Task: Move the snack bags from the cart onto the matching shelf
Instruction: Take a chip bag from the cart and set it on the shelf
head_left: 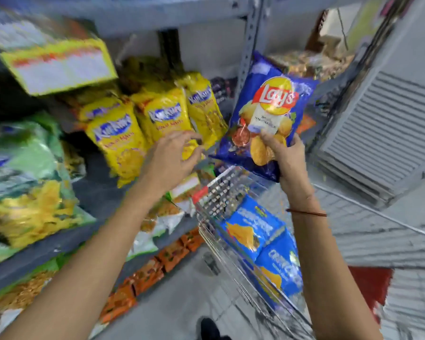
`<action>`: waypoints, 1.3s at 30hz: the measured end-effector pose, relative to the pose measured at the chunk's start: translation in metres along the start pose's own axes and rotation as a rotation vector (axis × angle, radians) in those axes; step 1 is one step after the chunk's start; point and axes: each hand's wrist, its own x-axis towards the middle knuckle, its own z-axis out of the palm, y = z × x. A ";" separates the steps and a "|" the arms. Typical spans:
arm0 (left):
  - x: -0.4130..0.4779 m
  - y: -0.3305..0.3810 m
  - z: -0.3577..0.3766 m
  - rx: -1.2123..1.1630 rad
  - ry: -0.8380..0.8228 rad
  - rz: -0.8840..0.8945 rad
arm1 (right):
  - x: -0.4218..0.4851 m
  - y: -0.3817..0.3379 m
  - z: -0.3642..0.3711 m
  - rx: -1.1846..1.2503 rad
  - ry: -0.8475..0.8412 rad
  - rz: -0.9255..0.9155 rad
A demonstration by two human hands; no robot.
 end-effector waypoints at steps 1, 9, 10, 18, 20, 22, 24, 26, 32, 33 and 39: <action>0.003 0.001 -0.025 0.026 0.067 0.006 | -0.001 -0.018 0.019 0.015 -0.032 -0.046; -0.026 -0.007 -0.228 0.288 0.519 0.015 | -0.038 -0.128 0.173 0.205 -0.391 -0.261; -0.035 -0.010 -0.250 0.331 0.561 0.003 | -0.042 -0.137 0.192 0.219 -0.427 -0.277; -0.128 -0.049 -0.381 0.622 0.708 -0.313 | -0.094 -0.169 0.349 0.318 -0.677 -0.319; -0.151 -0.059 -0.400 0.694 0.719 -0.413 | -0.112 -0.170 0.387 0.327 -0.730 -0.326; -0.171 -0.070 -0.413 0.746 0.723 -0.507 | -0.131 -0.169 0.422 0.342 -0.772 -0.329; -0.185 -0.080 -0.425 0.772 0.704 -0.573 | -0.149 -0.166 0.454 0.333 -0.827 -0.306; -0.194 -0.089 -0.434 0.781 0.656 -0.617 | -0.166 -0.161 0.482 0.302 -0.869 -0.295; -0.206 -0.101 -0.438 0.771 0.617 -0.658 | -0.200 -0.134 0.540 0.201 -0.942 -0.271; -0.208 -0.102 -0.437 0.780 0.610 -0.652 | -0.204 -0.129 0.545 0.184 -0.946 -0.253; -0.210 -0.101 -0.434 0.767 0.611 -0.584 | -0.215 -0.115 0.561 0.119 -0.937 -0.118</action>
